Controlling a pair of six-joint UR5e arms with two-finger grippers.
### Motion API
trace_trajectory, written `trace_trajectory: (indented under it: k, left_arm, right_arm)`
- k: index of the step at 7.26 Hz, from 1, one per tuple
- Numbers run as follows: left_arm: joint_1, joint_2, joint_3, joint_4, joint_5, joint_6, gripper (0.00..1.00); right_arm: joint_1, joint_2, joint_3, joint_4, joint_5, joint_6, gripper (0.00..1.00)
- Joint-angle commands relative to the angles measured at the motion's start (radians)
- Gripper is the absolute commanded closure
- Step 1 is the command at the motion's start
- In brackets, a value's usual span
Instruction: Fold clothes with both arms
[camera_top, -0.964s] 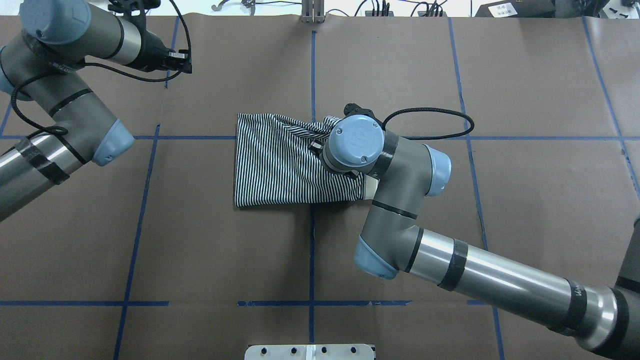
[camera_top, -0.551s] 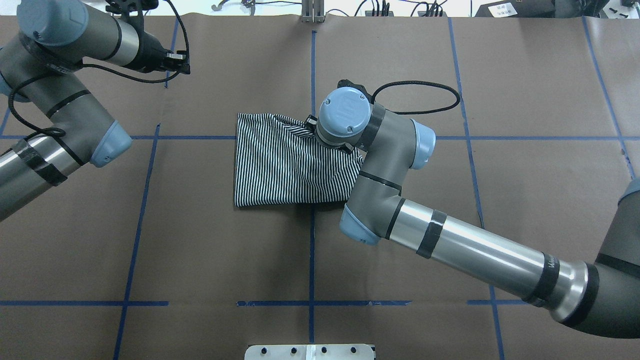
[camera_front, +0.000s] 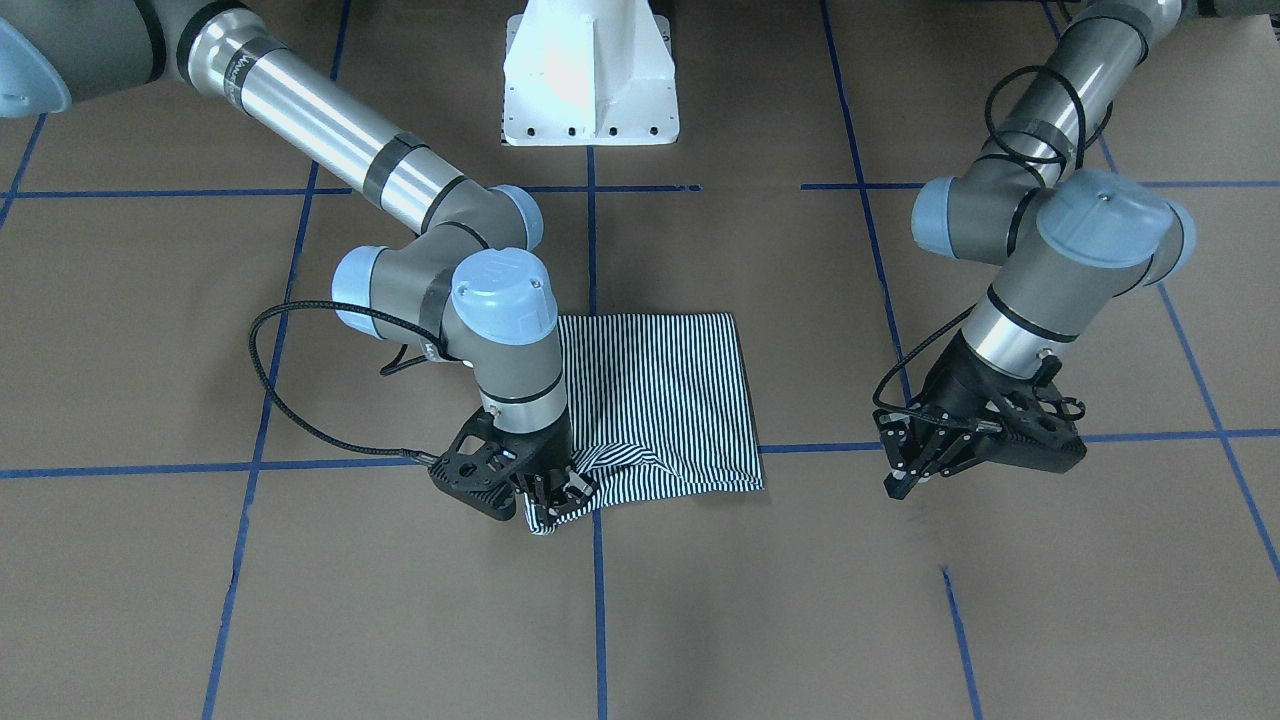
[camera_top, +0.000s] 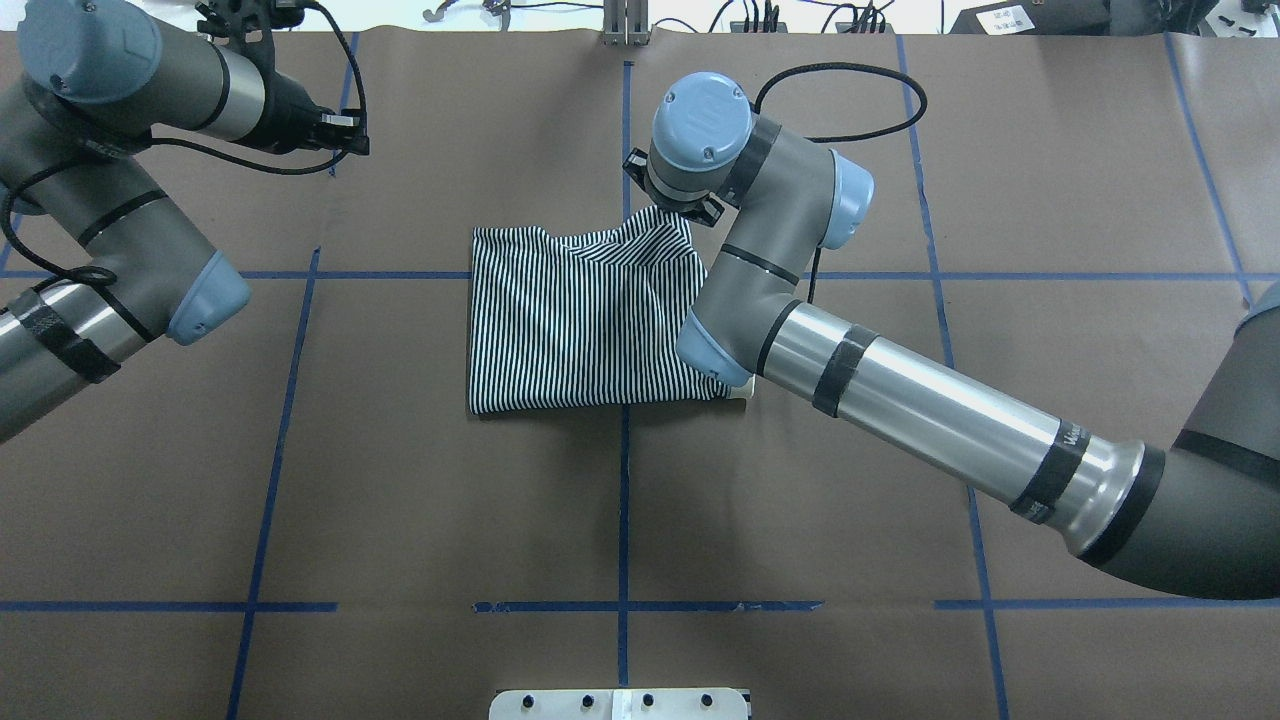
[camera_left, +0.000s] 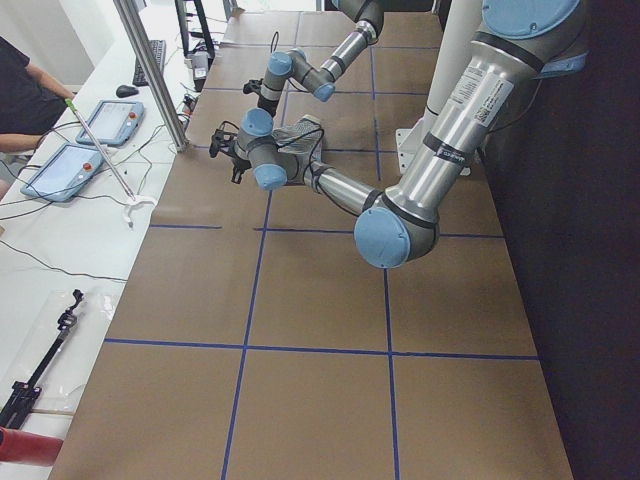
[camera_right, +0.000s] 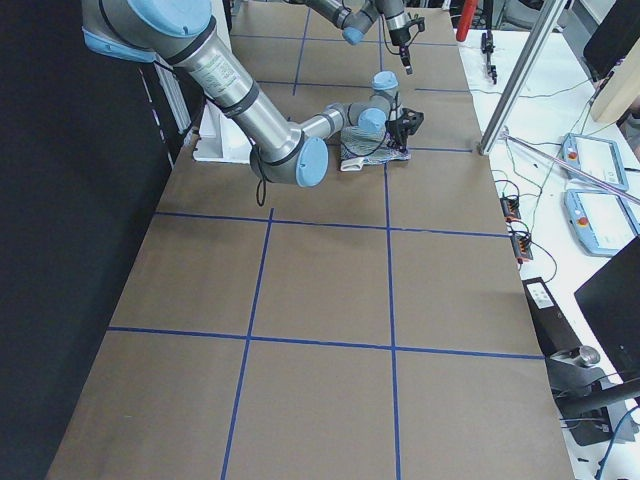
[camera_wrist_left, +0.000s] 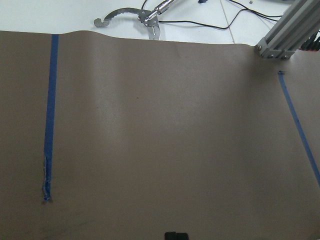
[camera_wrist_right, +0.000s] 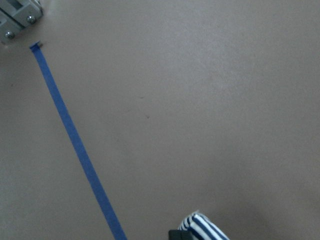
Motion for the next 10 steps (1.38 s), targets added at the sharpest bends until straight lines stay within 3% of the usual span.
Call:
trace_trajectory:
  k: [1, 2, 5, 8, 10]
  left_arm:
    - [-0.002, 0.011, -0.01, -0.001, 0.003, 0.002, 1.0]
    - [-0.005, 0.055, -0.047, -0.001, 0.002, 0.032, 1.0]
    - [-0.095, 0.193, -0.122, 0.005, -0.012, 0.252, 1.0]
    - [-0.339, 0.355, -0.142, 0.011, -0.137, 0.635, 1.0]
    - [-0.504, 0.41, -0.141, 0.103, -0.223, 0.856, 1.0]
  right_arm:
    - [0.088, -0.003, -0.003, 0.002, 0.1, -0.076, 1.0]
    - [0.129, -0.044, 0.033, 0.002, 0.163, -0.13, 1.0]
    - [0.293, -0.381, 0.334, -0.007, 0.374, -0.362, 1.0]
    - [0.525, -0.722, 0.52, -0.011, 0.543, -0.813, 1.0]
    - [0.681, -0.903, 0.58, -0.061, 0.57, -1.184, 1.0]
